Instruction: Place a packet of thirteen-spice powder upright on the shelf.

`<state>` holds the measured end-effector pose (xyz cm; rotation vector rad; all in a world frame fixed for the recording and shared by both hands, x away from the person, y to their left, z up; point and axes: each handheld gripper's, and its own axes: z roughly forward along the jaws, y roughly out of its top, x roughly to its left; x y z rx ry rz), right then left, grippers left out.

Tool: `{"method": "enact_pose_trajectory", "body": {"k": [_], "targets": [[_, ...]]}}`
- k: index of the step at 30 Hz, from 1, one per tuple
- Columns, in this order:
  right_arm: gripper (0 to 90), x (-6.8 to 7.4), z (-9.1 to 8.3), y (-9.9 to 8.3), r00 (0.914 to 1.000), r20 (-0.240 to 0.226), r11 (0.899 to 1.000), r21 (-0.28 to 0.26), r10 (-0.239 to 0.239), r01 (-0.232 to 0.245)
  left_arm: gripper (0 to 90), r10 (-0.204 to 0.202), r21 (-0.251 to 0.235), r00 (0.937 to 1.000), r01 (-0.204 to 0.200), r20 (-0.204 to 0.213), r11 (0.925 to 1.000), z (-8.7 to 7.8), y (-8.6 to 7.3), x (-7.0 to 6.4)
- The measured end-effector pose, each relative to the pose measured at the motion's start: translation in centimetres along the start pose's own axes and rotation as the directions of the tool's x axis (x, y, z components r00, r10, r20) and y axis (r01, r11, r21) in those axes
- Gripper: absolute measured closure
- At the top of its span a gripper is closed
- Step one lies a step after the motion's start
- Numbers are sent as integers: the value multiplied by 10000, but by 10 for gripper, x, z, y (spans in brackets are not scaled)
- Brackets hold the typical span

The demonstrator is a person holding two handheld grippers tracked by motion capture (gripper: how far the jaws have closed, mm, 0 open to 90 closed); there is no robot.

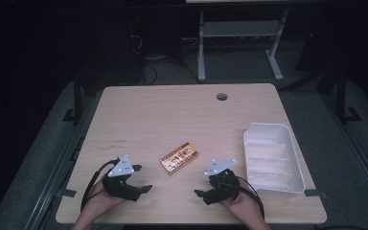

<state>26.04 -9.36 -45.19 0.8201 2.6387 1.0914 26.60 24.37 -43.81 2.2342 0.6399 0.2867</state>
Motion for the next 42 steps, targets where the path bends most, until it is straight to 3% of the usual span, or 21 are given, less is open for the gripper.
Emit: {"method": "enact_pose_trajectory", "body": {"k": [16, 29, 38, 42], "targets": [[205, -1, -8, -2, 9998, 146, 9996, -267, 132, -128, 176, 58, -30, 9999, -59, -151, 10000, 12, 18, -3], [204, 1, -14, -2, 9993, 292, 9984, -507, 247, -232, 181, 151, 686, 9986, -116, -509, 9976, 51, 54, 4], [204, 0, -16, -2, 9991, 289, 9977, -610, 322, -303, 183, -57, 1326, 9981, 139, -618, 9911, 77, 60, 9], [204, 0, -16, -1, 9989, 272, 9976, -593, 382, -365, 195, 146, 1635, 9967, -15, -793, 9865, 84, 63, 8]]}}
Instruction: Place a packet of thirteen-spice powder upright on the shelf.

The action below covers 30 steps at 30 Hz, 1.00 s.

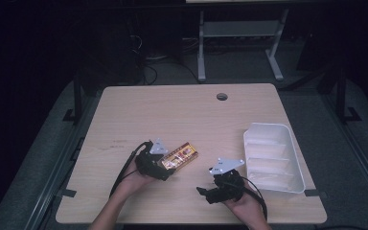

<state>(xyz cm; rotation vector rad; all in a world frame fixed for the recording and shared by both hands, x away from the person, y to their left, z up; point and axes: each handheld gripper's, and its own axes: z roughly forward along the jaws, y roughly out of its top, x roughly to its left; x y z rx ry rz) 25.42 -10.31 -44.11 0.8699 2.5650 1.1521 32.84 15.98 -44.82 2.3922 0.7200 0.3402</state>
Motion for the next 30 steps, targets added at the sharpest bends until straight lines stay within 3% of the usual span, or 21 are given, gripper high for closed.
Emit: {"method": "enact_pose_trajectory", "body": {"k": [7, 13, 15, 22, 30], "targets": [[196, 4, 1, 5, 10000, -31, 10000, -76, -25, 25, 297, -70, 443, 9994, 55, 334, 9990, 10, 2, -1], [176, 7, 0, 16, 9996, -264, 9997, -219, 113, -118, 319, -151, 470, 9997, 143, 168, 9988, 9, 3, -2], [174, 7, 1, 20, 9989, -379, 9995, -157, 272, -278, 322, -13, 357, 9999, 18, -135, 9994, 6, 1, -4], [166, 1, 3, 29, 9938, -622, 9957, 26, 922, -923, 325, 9, -437, 9990, -29, -452, 9990, -13, -8, -8], [167, -9, 6, 44, 9843, -752, 9864, -268, 1596, -1620, 325, 321, -1042, 9986, -364, -426, 9939, -40, -20, -21]]}}
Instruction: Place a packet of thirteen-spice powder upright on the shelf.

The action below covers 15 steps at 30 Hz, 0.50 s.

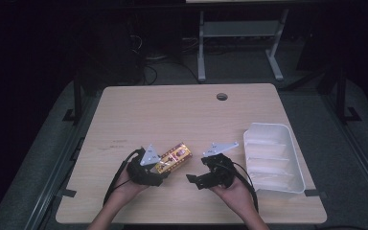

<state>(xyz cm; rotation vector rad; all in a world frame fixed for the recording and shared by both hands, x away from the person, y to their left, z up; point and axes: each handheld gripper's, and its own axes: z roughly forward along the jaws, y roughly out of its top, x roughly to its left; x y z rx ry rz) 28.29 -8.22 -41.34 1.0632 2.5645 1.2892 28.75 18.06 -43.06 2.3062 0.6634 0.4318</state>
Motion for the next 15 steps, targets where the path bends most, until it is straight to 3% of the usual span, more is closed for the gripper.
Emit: {"method": "enact_pose_trajectory", "body": {"k": [10, 15], "targets": [[213, -6, 14, 10, 9975, -368, 9982, 56, 602, -600, 325, 360, -510, 9993, -363, -63, 9980, -21, -10, -22], [217, -10, 20, 11, 9910, -673, 9933, 40, 1159, -1159, 325, 558, -763, 9984, -567, -130, 9955, -26, -8, -30]]}}
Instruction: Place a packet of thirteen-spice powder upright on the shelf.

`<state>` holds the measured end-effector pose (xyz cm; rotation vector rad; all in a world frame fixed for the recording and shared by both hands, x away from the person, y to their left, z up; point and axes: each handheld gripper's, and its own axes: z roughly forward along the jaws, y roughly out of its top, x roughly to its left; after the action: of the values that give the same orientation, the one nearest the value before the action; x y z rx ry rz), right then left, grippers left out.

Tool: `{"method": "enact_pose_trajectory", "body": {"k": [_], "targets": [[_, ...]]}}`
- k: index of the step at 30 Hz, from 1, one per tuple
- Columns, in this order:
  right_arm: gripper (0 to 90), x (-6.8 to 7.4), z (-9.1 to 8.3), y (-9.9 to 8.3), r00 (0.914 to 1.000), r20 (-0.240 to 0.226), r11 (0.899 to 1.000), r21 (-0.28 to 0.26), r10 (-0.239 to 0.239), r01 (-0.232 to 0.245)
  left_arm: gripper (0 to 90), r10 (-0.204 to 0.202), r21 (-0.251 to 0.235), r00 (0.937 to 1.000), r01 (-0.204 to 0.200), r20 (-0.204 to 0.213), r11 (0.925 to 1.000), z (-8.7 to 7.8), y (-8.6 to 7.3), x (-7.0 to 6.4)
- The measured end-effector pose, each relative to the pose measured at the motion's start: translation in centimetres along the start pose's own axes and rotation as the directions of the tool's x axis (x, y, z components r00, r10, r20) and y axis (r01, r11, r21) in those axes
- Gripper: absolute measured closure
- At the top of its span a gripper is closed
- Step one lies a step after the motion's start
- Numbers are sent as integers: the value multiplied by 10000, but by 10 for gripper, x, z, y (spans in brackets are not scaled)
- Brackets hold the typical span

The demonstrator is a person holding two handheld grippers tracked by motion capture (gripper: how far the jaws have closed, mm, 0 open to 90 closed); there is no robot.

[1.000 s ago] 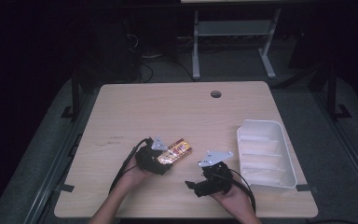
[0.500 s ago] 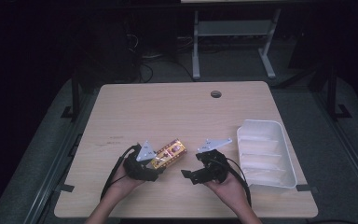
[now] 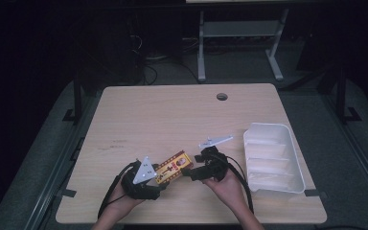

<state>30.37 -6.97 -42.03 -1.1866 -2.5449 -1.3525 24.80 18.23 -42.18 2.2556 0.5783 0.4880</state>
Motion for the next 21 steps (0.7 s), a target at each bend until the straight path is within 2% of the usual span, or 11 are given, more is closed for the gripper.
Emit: {"method": "enact_pose_trajectory", "body": {"k": [2, 5, 8, 10, 14, 17, 21], "targets": [[203, -2, 1, 0, 9995, 63, 9994, -117, 325, -324, 326, 39, -178, 10000, -40, -74, 9998, -2, 1, -2], [202, -8, 1, 1, 9943, -312, 9940, -370, 1019, -1030, 326, 80, -485, 9999, -86, -134, 9988, -5, 4, -4], [222, -12, 1, 1, 9827, -940, 9849, -535, 1594, -1648, 326, 58, -717, 9997, -75, -246, 9974, -6, 6, -5], [242, -13, 3, 2, 9742, -1338, 9799, -586, 1818, -1909, 326, 46, -834, 9995, -72, -318, 9965, -7, 7, -6], [340, -11, 5, 2, 9622, -1926, 9758, -669, 1923, -2084, 326, 18, -942, 9994, -51, -347, 9955, -6, 7, -7], [387, -10, 4, 3, 9619, -1821, 9726, -737, 2041, -2203, 325, -136, -897, 9995, 111, -278, 9959, -5, 5, -5], [519, -8, -3, 5, 9607, -1963, 9671, -1228, 1963, -2227, 323, -264, -794, 9992, 239, -312, 9966, -2, 1, -6]]}}
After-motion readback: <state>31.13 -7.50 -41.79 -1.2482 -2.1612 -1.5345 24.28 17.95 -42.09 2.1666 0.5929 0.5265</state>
